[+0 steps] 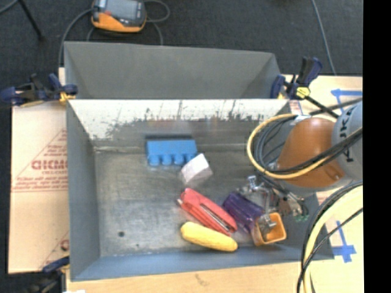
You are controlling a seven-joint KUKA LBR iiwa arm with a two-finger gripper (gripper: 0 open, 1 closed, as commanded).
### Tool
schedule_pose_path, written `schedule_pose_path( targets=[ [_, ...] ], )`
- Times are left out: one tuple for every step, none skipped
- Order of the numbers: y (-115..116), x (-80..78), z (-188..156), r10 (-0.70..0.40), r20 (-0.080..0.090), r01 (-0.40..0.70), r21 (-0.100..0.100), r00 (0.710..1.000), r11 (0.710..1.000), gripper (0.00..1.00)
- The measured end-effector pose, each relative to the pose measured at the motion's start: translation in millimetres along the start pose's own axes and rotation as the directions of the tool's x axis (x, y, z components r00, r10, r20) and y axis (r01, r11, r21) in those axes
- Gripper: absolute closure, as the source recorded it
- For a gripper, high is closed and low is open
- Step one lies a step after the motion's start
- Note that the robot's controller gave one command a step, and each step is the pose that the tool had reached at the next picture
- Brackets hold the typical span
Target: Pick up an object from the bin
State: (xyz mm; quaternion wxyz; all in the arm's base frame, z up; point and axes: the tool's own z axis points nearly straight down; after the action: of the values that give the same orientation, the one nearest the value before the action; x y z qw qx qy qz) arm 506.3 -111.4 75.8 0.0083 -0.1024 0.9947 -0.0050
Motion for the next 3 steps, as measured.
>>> schedule_pose_path(
  targets=[
    [3.4, 12.7, -1.4, -0.013, 0.014, 0.013, 0.004, 1.0, 1.0, 0.0],
    [52.4, -14.4, -5.1, -0.055, 0.001, 0.055, -0.002, 0.998, 0.998, 1.0],
    [51.9, -14.4, -5.2, -0.056, 0.001, 0.056, -0.001, 0.998, 0.998, 1.0]
  ],
)
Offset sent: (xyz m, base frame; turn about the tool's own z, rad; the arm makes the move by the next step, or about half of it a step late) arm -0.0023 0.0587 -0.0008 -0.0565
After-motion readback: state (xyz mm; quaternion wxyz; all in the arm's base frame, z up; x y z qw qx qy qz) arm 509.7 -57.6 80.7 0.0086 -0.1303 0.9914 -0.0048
